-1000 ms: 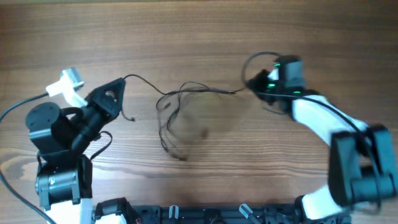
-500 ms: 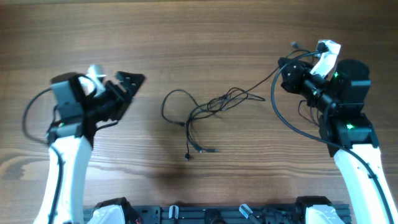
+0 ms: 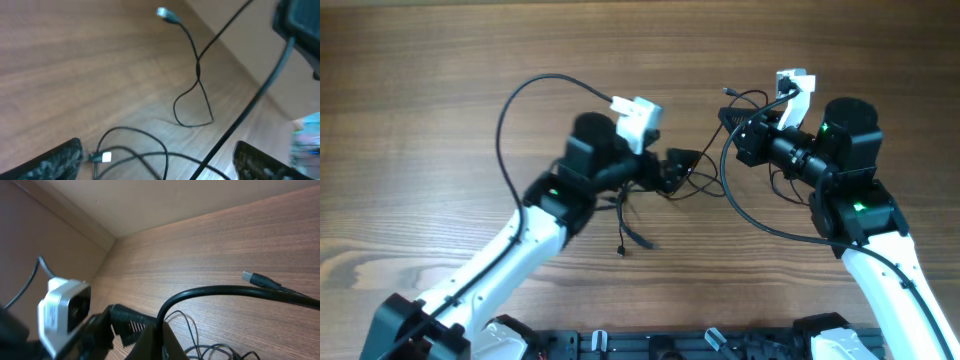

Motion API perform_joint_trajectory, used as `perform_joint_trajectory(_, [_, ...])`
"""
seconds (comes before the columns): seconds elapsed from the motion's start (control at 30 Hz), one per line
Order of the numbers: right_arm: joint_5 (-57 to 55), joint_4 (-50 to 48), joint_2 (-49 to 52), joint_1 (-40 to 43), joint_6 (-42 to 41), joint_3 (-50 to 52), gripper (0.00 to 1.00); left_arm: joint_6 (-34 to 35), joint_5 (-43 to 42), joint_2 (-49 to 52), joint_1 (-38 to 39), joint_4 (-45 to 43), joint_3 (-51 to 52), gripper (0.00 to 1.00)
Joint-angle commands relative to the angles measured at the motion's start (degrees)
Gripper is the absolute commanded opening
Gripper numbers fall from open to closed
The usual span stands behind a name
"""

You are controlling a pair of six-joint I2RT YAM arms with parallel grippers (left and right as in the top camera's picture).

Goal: Untangle cables

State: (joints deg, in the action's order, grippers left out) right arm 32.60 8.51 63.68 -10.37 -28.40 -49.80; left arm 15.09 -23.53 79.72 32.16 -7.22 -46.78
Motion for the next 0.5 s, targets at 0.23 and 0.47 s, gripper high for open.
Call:
perform_joint_trajectory(0.23, [5.09, -11.08, -2.34, 6.47, -1.77, -4.11, 0.04, -2.93, 23.45, 14.05, 6.64, 7.37, -0.37, 0.61])
perform_joint_trajectory(0.47, [1.33, -10.49, -2.43, 31.71, -12.96, -16.41, 0.04, -2.89, 37.53, 14.05, -9.01, 29.4, -0.37, 0.64])
